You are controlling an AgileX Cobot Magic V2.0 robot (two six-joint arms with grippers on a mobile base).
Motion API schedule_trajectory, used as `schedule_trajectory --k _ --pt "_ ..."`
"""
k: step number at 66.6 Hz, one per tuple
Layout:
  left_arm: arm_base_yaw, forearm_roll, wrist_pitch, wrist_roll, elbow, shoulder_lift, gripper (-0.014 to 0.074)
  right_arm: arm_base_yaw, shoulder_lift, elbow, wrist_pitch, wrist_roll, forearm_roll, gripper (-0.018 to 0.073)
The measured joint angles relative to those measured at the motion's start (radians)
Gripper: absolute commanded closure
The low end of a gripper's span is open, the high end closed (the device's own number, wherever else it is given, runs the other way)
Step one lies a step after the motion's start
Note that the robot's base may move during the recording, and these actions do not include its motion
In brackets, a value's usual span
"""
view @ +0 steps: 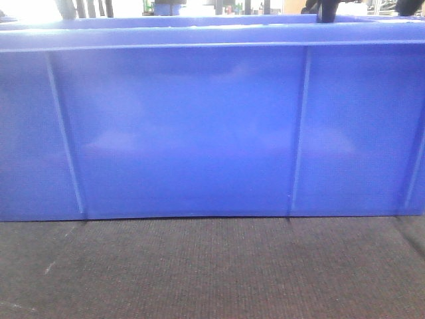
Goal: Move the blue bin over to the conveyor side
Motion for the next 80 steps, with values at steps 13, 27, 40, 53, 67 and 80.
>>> schedule_trajectory --k 13,27,40,53,67,80 --pt "-0.003 -0.001 -0.011 0.002 -0.002 -0.147 -0.0005 0.004 -0.13 0.0 -0.001 -0.002 0.011 0.0001" --pt "-0.003 0.047 -0.04 0.002 0.063 -0.362 -0.0005 0.004 -0.335 0.029 0.003 -0.004 0.011 0.0356" --pt "-0.003 0.054 -0.13 0.002 0.288 -0.584 0.0062 0.004 -0.562 0.233 -0.053 -0.004 0.007 0.0646" --pt "-0.003 0.047 -0.257 0.002 0.551 -0.8 0.0393 0.004 -0.812 0.535 -0.17 -0.004 0.007 0.0648" --pt "-0.003 0.043 -0.334 0.002 0.84 -1.031 0.0599 0.004 -1.089 0.844 -0.307 -0.006 0.005 0.0648" --pt "-0.003 0.041 -0.422 0.002 1.001 -1.215 0.0604 0.004 -1.332 1.067 -0.447 -0.006 0.005 0.0648"
